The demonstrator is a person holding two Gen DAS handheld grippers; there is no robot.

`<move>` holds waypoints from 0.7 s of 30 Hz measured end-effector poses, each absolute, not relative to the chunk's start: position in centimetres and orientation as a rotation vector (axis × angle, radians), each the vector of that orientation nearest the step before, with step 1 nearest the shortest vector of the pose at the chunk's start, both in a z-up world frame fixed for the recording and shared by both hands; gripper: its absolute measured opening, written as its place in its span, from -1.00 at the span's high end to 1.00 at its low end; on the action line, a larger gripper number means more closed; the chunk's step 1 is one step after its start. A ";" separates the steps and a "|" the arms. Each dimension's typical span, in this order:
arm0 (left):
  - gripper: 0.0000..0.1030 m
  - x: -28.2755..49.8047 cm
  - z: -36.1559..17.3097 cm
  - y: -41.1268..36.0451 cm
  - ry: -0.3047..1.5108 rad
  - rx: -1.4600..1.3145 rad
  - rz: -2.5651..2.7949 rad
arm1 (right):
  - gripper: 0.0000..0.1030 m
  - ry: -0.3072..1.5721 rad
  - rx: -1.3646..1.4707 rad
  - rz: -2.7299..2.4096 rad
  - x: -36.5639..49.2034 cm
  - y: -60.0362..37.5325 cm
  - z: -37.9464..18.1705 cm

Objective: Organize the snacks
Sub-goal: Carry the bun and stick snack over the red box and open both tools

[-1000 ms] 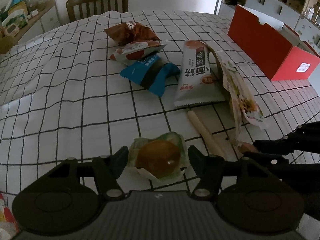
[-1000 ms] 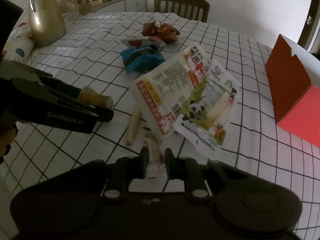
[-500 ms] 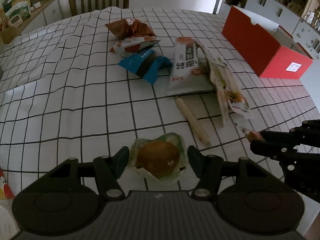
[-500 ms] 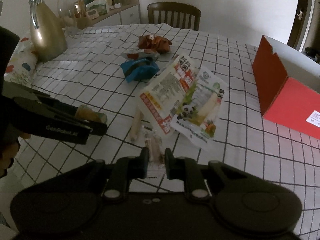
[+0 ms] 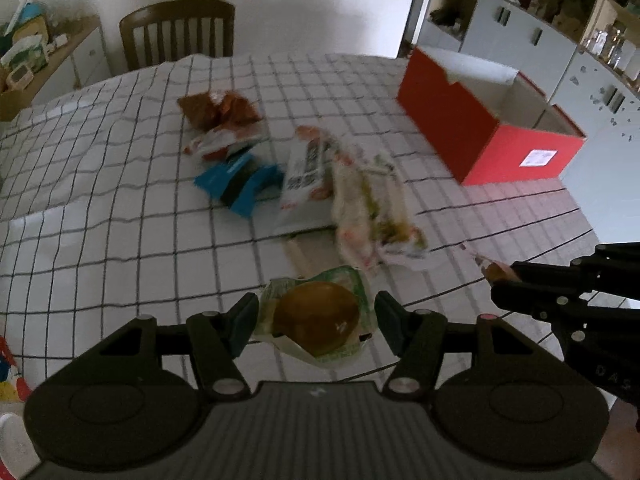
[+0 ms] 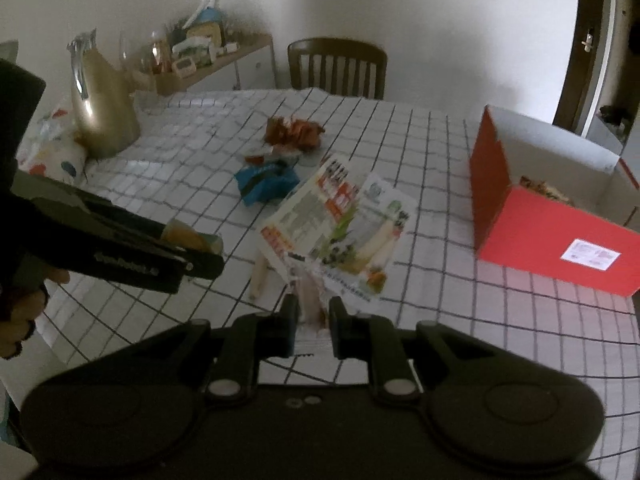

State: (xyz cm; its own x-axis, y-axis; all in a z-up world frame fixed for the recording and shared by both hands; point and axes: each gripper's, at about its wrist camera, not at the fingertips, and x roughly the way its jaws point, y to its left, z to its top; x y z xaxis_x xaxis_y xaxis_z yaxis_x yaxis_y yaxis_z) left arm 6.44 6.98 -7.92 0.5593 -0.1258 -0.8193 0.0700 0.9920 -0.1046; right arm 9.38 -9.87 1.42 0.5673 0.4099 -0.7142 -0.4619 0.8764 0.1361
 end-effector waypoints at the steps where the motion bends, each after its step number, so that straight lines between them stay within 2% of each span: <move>1: -0.23 6.6 -7.6 6.6 0.966 -0.063 -0.119 | 0.72 0.810 -0.065 0.513 9.4 -10.4 1.9; 21: -0.23 11.8 -0.8 -4.5 0.837 -0.049 -0.194 | 0.72 0.640 -0.041 0.459 13.5 -21.5 7.5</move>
State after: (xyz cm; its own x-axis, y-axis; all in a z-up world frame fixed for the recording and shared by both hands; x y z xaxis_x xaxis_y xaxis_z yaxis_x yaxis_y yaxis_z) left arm 11.77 -4.50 -0.81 0.6529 -0.1906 -0.7331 0.1519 0.9811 -0.1198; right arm 13.53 -21.48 7.49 0.7053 0.4004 -0.5850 -0.4256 0.8991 0.1023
